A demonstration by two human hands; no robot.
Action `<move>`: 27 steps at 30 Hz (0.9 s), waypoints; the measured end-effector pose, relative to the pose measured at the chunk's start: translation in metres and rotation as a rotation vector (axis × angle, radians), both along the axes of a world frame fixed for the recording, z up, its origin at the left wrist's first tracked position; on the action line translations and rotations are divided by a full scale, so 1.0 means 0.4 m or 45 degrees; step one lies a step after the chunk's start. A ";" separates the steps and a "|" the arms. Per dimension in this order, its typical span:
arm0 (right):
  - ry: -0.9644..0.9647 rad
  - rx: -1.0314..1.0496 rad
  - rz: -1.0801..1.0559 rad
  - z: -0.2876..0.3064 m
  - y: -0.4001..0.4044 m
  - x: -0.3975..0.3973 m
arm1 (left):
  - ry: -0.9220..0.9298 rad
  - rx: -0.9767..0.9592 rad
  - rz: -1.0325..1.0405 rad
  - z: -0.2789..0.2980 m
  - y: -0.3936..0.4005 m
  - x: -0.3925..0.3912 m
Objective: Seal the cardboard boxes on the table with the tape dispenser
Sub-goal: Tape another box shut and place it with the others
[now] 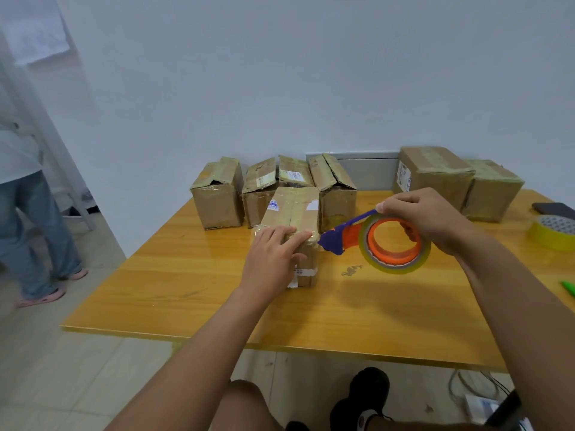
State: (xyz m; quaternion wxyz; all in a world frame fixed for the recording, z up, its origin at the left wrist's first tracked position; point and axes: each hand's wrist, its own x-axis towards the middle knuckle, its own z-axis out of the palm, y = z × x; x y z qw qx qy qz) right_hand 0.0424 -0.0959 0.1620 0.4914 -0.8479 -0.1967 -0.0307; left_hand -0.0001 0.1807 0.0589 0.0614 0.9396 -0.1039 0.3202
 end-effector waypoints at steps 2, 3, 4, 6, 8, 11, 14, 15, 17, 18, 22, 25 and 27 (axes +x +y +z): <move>-0.039 -0.038 0.027 0.014 0.000 -0.004 | 0.012 -0.008 -0.003 0.002 -0.001 0.000; -0.057 -0.062 0.041 0.021 0.002 -0.005 | 0.020 -0.016 -0.005 0.003 -0.001 0.000; -0.070 -0.088 0.059 0.029 0.004 -0.005 | 0.026 -0.024 -0.006 0.004 -0.001 0.000; -0.113 -0.163 0.100 0.043 0.008 -0.004 | 0.034 -0.028 -0.011 0.006 0.002 -0.001; -0.173 -0.247 0.129 0.058 0.007 -0.002 | 0.038 -0.029 -0.020 0.009 0.005 0.001; -0.185 -0.311 0.171 0.088 -0.001 0.003 | 0.038 -0.034 -0.010 0.009 0.004 0.005; -0.191 -0.364 0.206 0.112 0.005 0.007 | 0.018 -0.027 -0.014 0.006 0.005 0.006; -0.179 -0.378 0.212 0.118 0.014 0.007 | 0.012 -0.022 -0.018 0.004 0.005 0.005; -0.148 -0.420 0.221 0.126 0.043 0.012 | 0.011 -0.022 -0.012 0.005 0.002 0.005; -0.132 -0.461 0.211 0.126 0.056 0.018 | 0.016 -0.023 -0.005 0.007 0.002 0.005; -0.192 -0.950 0.019 0.080 0.063 0.038 | 0.043 -0.049 0.007 0.014 0.003 0.000; -0.320 -0.630 -0.193 0.068 0.018 0.027 | 0.070 -0.069 0.001 0.026 -0.004 -0.005; -0.398 -0.425 -0.278 0.070 0.007 0.019 | 0.133 -0.117 0.003 0.040 -0.016 -0.009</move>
